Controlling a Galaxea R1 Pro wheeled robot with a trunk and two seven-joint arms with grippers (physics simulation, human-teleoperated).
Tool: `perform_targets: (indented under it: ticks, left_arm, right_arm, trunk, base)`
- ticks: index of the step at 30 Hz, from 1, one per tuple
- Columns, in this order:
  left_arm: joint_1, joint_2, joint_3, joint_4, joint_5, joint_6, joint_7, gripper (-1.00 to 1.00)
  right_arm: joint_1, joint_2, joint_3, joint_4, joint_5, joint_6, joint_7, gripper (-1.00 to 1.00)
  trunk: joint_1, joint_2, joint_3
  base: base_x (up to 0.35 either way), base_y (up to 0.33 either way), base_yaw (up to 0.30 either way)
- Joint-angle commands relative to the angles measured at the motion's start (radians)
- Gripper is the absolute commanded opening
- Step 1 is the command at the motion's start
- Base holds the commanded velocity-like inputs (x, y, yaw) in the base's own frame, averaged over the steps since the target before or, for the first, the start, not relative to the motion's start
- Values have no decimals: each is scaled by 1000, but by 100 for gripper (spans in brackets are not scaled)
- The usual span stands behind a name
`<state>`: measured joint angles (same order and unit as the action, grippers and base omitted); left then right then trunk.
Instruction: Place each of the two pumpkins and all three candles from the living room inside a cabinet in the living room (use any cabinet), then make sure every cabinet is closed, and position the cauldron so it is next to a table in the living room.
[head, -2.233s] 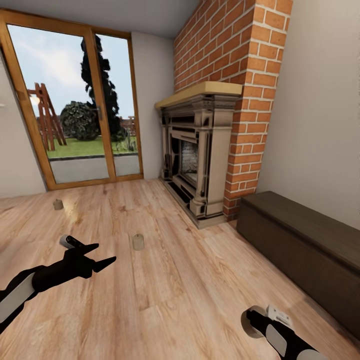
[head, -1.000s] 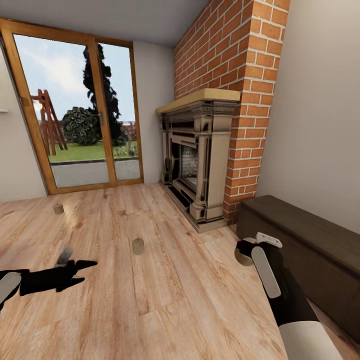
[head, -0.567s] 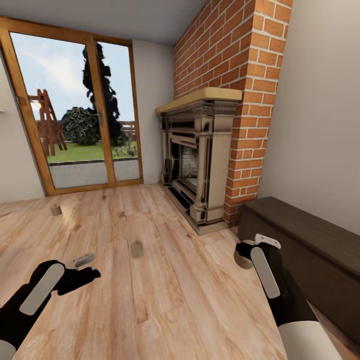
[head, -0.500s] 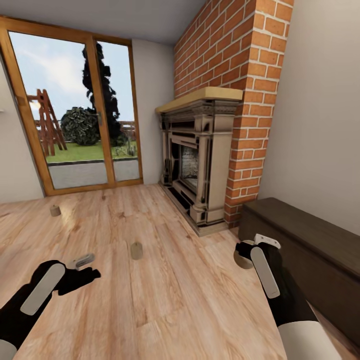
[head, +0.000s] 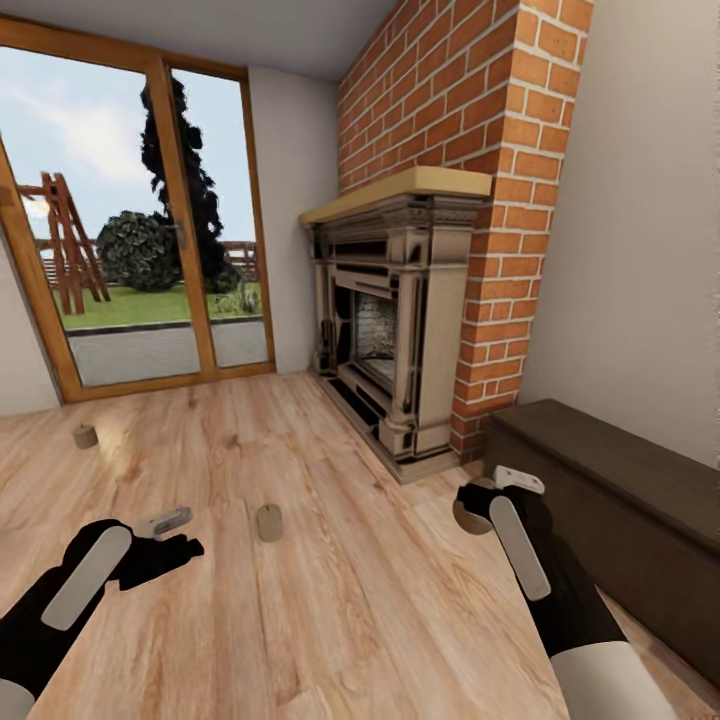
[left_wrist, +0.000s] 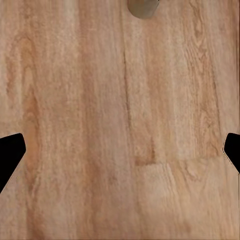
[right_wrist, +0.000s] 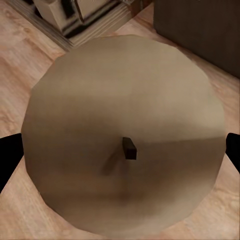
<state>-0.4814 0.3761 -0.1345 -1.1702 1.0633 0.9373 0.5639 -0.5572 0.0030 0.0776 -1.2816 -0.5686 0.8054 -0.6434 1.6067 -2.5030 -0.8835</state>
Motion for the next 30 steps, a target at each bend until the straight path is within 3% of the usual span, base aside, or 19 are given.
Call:
perform_targets:
  ticks: [1,5,8,17,22,30]
  left_arm:
    - [0,2,-3,1,10,1,-3,100]
    - [0,8,-36,5,1,4,-124,100]
    - [0,16,-70,10,-5,4,-166,100]
    - [0,25,-83,26,-17,5,-183,100]
    - [0,23,-85,27,-50,5,-187,100]
    - [0,25,-85,27,-55,5,-193,100]
  right_arm:
    - [-1,0,2,-1,-8,2,-11,-100]
    - [-1,0,5,-2,-8,2,-9,-100]
    - [-1,0,6,-2,-8,1,-8,-100]
    - [-1,-1,6,-1,-19,2,12,-100]
    - [-1,-1,5,-1,-23,4,61,-100]
    - [-1,-1,6,-1,-24,5,69,-100]
  trunk:
    - [0,-1,-2]
    - [0,-1,-3]
    - [0,-1,-3]
    - [0,-1,-3]
    - [0,-1,-3]
    - [0,-1,-3]
  base:
    - [250,231,-263]
    - [301,98,-123]
    - [328,19,-24]
    - [334,2,-7]
    - [335,0,-194]
    - [335,0,-139]
